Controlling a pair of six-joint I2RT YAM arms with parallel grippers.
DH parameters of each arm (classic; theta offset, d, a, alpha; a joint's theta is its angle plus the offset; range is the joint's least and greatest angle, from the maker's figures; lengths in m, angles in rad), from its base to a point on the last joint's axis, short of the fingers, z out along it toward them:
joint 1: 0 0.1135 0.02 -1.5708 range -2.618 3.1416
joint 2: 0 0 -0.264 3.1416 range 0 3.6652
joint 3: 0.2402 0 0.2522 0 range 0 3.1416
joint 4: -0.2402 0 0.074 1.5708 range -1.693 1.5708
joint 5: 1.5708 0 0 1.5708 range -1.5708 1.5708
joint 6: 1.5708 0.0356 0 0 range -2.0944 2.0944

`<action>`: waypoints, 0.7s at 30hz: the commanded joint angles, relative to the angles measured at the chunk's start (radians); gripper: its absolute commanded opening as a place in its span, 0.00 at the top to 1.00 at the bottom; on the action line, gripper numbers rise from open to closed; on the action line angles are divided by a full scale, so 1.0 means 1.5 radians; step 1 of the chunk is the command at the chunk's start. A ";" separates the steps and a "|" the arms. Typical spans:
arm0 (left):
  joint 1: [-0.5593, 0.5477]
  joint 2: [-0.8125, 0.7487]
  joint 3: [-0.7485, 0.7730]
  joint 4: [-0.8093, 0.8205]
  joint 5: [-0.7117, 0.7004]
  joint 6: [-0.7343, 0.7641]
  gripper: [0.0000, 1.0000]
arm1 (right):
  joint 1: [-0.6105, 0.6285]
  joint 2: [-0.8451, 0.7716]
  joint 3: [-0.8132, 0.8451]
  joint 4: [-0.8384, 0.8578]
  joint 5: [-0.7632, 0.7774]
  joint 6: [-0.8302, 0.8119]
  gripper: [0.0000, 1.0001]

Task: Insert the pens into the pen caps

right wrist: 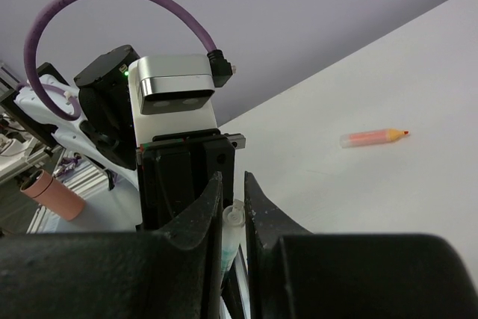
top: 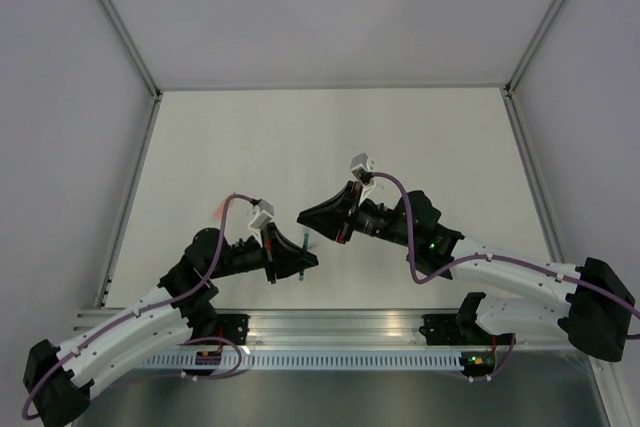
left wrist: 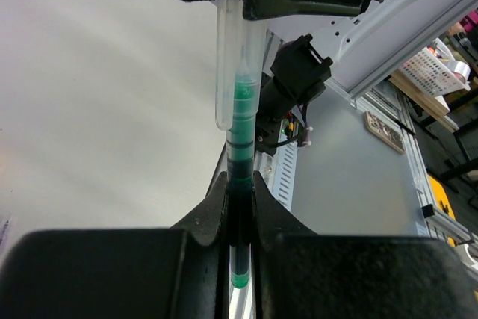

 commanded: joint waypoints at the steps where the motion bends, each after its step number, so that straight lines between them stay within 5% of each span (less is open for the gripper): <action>1: 0.009 -0.024 0.028 0.096 -0.094 0.018 0.98 | 0.008 0.009 -0.038 -0.076 -0.057 0.007 1.00; 21: 0.009 0.027 0.108 0.043 -0.172 0.033 0.98 | 0.026 0.066 -0.110 0.001 -0.068 0.030 1.00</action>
